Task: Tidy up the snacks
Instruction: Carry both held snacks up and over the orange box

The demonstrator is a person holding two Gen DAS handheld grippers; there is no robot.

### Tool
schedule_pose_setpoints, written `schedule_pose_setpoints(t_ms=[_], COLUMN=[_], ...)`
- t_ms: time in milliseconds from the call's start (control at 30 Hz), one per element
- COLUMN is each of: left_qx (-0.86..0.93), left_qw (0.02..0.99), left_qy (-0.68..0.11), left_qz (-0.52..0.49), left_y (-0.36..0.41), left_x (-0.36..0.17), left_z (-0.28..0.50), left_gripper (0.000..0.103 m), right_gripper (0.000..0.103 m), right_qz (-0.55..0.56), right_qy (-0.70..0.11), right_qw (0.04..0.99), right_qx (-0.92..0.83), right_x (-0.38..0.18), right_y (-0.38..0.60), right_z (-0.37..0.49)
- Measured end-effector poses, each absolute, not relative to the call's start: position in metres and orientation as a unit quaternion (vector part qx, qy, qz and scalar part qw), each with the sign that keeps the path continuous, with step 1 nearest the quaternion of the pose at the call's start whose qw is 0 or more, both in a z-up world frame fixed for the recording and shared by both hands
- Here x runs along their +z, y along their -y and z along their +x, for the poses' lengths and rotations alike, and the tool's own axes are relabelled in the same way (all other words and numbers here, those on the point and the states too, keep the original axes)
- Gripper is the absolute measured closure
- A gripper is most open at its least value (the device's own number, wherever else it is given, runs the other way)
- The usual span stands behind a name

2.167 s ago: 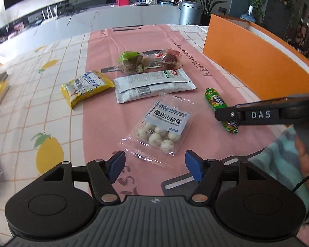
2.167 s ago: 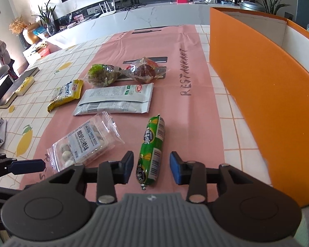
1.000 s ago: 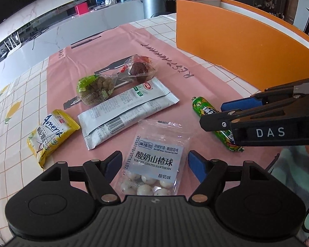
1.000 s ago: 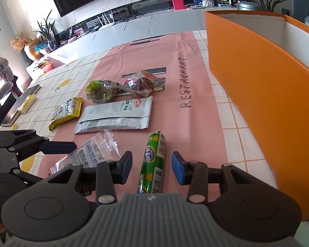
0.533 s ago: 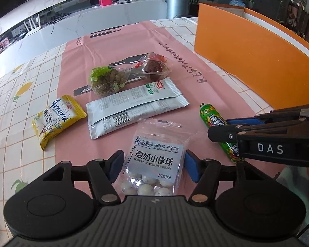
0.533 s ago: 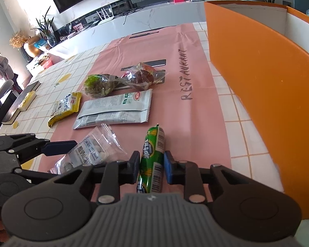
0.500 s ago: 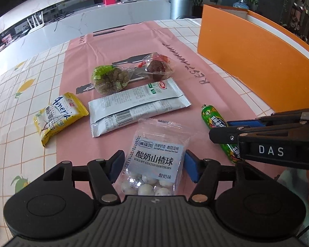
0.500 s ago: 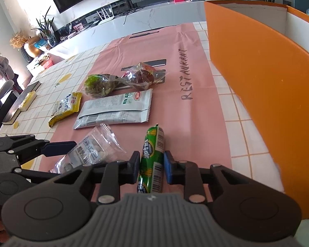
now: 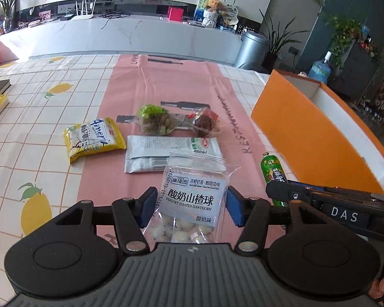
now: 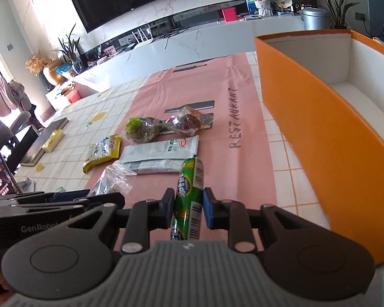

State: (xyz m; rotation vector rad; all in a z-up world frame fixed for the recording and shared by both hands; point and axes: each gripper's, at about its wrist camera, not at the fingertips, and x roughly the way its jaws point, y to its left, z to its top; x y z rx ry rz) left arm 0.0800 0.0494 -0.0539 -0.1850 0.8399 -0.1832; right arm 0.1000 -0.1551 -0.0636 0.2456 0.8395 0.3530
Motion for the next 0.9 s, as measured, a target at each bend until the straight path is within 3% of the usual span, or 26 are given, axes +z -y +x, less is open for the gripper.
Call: schedule_pose_setpoints(t_ms=[300, 467, 900], left_qx=[-0.176, -0.227, -0.298], left_qw=[0.898, 0.893, 0.849], left_qy=[-0.387, -0.383, -0.405], left_qz=[-0.112, -0.058, 0.162], left_y=[0.017, 0.081, 0.211], left_x=[0.014, 0.042, 0.01], left_z=[0.115, 0.151, 0.237], left_gripper=[0.037, 0.037, 0.037], right_gripper=[0.082, 0.082, 0.082], right_qz=[0.134, 0.129, 0.08], right_qy=[-0.382, -0.394, -0.472], right_qw=[0.897, 0.896, 0.866], right_qx=[0.177, 0.162, 0.146], right_x=[0.003, 0.03, 0.002], right_y=[0.235, 0.296, 0.376], right_z=[0.107, 0.125, 0.199])
